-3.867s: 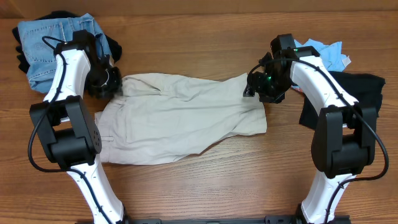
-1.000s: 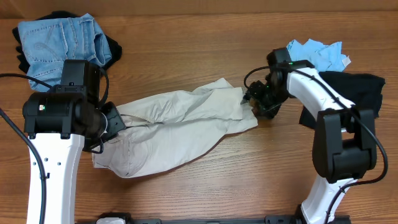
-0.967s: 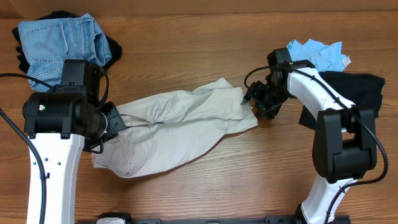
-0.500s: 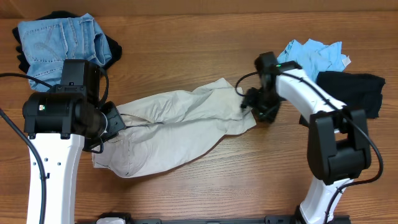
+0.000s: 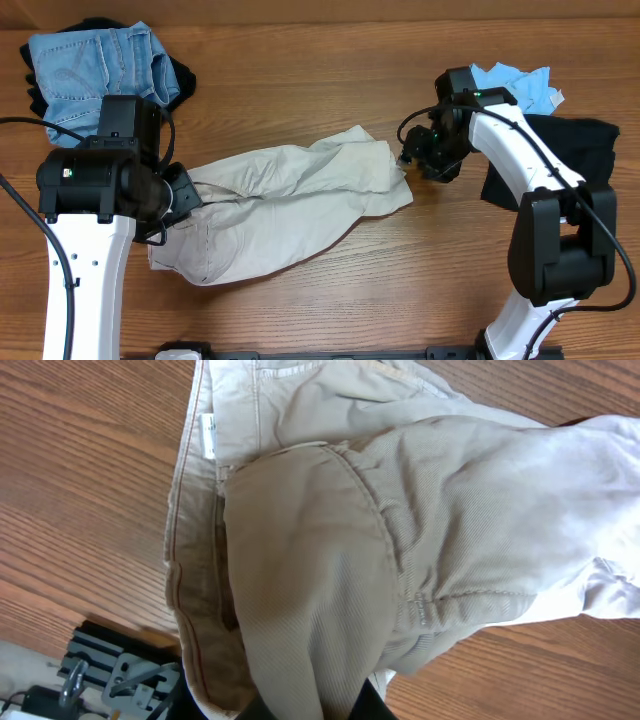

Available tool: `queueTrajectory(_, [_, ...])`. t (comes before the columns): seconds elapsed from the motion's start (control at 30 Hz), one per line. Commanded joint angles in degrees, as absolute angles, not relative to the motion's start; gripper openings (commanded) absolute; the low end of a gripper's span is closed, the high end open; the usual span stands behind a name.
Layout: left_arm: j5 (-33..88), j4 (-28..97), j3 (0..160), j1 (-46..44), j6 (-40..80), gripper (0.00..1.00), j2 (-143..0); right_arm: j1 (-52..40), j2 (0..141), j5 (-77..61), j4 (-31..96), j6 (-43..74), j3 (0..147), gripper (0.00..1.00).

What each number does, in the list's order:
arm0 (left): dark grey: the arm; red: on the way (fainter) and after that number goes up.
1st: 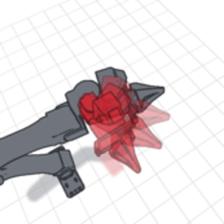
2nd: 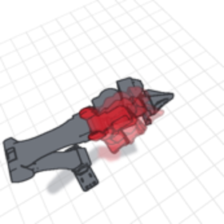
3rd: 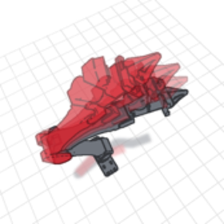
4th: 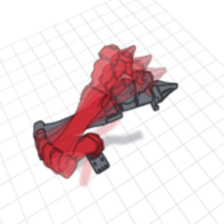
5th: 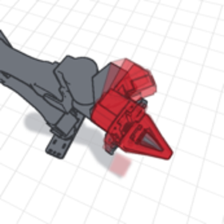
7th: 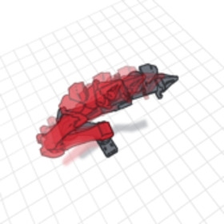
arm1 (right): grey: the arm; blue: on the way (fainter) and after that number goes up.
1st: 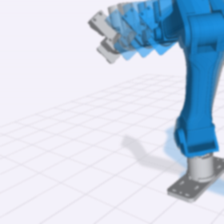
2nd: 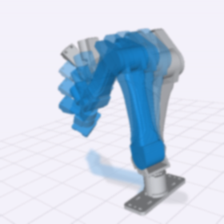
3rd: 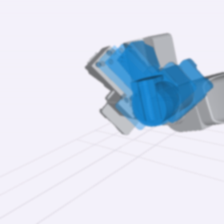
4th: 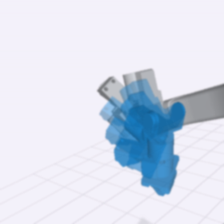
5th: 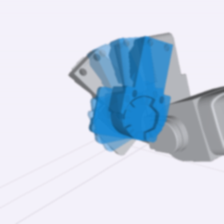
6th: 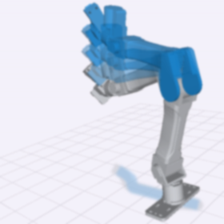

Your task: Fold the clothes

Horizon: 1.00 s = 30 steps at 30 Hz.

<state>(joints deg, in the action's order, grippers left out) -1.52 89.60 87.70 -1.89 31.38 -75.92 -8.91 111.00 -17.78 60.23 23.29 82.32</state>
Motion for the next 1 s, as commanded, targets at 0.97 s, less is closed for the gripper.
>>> queueTrajectory(0.97, [-1.89, 90.17, 88.6, -2.2, 30.2, 0.1, -74.89, -18.41, 112.71, -19.4, 46.11, 30.5, 72.79, 0.61])
